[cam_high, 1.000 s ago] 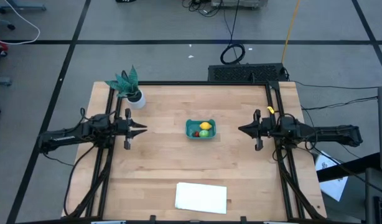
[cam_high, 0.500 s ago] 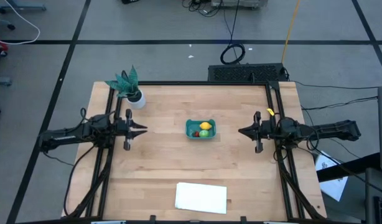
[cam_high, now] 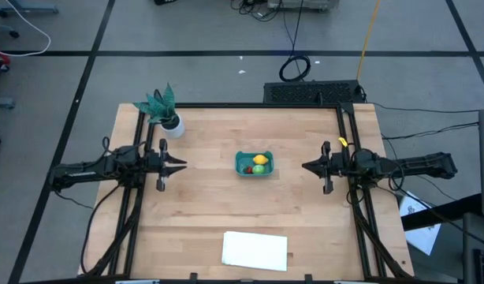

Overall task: Pick and placing Produce into tupperware
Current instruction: Return to Home Position

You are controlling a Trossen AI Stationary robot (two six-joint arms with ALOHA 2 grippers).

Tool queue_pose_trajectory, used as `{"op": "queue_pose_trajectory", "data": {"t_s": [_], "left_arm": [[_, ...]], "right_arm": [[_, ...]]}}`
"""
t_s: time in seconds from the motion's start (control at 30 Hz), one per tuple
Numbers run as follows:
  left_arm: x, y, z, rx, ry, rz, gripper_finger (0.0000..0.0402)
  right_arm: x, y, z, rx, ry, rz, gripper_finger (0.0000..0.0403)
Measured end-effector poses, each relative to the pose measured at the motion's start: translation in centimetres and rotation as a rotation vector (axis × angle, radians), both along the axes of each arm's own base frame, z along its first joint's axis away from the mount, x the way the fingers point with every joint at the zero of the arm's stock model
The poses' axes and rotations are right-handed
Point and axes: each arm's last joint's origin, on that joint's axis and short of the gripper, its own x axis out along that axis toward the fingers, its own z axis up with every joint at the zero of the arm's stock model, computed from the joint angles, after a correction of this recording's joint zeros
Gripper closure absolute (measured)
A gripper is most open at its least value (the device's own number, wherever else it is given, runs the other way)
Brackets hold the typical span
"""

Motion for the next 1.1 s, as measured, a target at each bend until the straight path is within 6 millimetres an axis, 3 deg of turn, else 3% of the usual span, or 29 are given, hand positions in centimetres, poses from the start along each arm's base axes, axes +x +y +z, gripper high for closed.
{"op": "queue_pose_trajectory", "data": {"t_s": [0.4, 0.67, 1.1], "left_arm": [[0.03, -0.16, 0.73, 0.023, -0.077, -0.055, 0.0330], [0.12, -0.15, 0.21, 0.021, -0.055, -0.055, 0.0330], [0.17, -0.20, 0.03, -0.072, -0.052, -0.070, 0.0330]], "right_arm": [[0.00, 0.02, 0.01, -0.006, -0.001, 0.005, 0.0403], [-0.02, 0.27, 0.22, -0.018, -0.022, 0.028, 0.0403], [-0.03, 0.45, 0.30, -0.006, -0.031, 0.046, 0.0403]]}}
